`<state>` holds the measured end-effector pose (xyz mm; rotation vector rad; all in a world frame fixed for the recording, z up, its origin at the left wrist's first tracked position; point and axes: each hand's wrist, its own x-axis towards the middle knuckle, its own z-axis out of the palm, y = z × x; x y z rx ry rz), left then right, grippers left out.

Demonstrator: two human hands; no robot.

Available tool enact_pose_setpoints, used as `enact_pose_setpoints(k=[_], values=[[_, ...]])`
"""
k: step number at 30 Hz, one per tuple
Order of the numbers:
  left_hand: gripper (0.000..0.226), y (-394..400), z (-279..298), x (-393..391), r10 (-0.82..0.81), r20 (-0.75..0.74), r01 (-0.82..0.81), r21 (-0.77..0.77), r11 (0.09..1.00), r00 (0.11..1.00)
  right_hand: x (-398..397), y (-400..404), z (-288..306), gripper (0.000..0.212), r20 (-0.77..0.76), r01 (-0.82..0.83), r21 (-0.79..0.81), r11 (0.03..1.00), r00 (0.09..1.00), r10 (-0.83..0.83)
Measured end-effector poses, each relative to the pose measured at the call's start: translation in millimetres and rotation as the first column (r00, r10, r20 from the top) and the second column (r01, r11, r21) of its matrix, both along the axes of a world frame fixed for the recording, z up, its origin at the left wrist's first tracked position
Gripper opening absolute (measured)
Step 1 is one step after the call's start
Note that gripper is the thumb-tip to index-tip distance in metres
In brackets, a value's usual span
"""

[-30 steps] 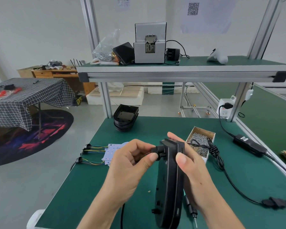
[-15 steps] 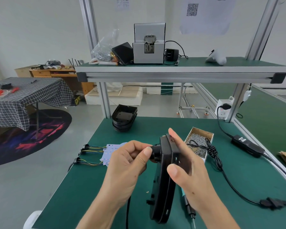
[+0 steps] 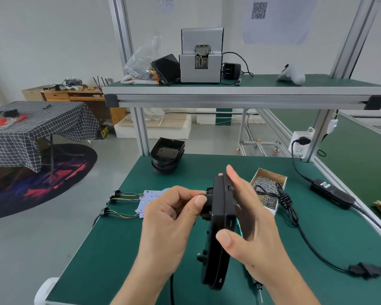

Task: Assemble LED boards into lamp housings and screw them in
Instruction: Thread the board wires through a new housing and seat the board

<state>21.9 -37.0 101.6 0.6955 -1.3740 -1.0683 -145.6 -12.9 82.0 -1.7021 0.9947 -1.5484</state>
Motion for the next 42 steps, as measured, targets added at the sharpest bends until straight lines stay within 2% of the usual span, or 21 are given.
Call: enact_pose_setpoints(k=[3, 8, 12, 16, 19, 26, 28, 33, 38, 42], values=[[0.011, -0.4, -0.4, 0.1, 0.044, 0.060, -0.042, -0.044, 0.998, 0.997, -1.8, -1.7, 1.0, 0.102, -0.018, 0.001, 0.019, 1.000, 1.000, 0.000], [0.017, -2.5, 1.0, 4.5, 0.028, 0.193, -0.017, -0.055, 0.998, 0.981, -4.0, -3.4, 4.1, 0.109, 0.169, -0.057, 0.183, 0.981, 0.985, 0.026], [0.020, -5.4, -0.3, 7.0, 0.022, 0.150, -0.029, 0.046, 0.999, 0.988, -5.3, -2.7, -1.5, 0.089, 0.165, -0.027, 0.218, 0.976, 0.986, -0.009], [0.019, -3.7, 0.5, 8.9, -0.014, 0.136, 0.012, 0.018, 1.000, 0.991, -3.3, 0.0, -0.6, 0.095, 0.238, -0.058, 0.272, 0.961, 0.971, -0.009], [0.021, -3.9, 1.7, 10.0, -0.031, 0.137, 0.029, 0.022, 0.999, 0.990, -4.0, 2.2, -1.9, 0.079, 0.247, -0.085, 0.294, 0.952, 0.969, 0.010], [0.021, -3.8, 5.1, 14.1, -0.016, 0.172, 0.019, -0.016, 1.000, 0.985, -7.2, 6.4, 1.3, 0.103, 0.168, -0.100, 0.283, 0.954, 0.984, 0.053], [0.022, -5.5, 8.4, 14.9, -0.033, 0.196, 0.036, -0.008, 0.999, 0.980, -9.4, 7.3, 0.6, 0.098, 0.184, -0.125, 0.287, 0.950, 0.980, 0.074], [0.023, -9.0, 7.5, 13.4, -0.084, 0.222, 0.084, 0.013, 0.996, 0.971, -7.8, 9.4, 1.4, 0.069, 0.202, -0.152, 0.268, 0.951, 0.974, 0.099], [0.025, -0.4, -2.8, 11.5, -0.067, 0.165, 0.069, -0.005, 0.998, 0.984, -8.2, 8.8, -2.3, 0.091, 0.242, -0.140, 0.289, 0.947, 0.968, 0.069], [0.028, 0.2, -7.1, 7.4, -0.017, 0.143, 0.021, -0.021, 1.000, 0.990, -6.1, 11.3, -5.1, 0.077, 0.239, -0.154, 0.277, 0.948, 0.967, 0.087]])
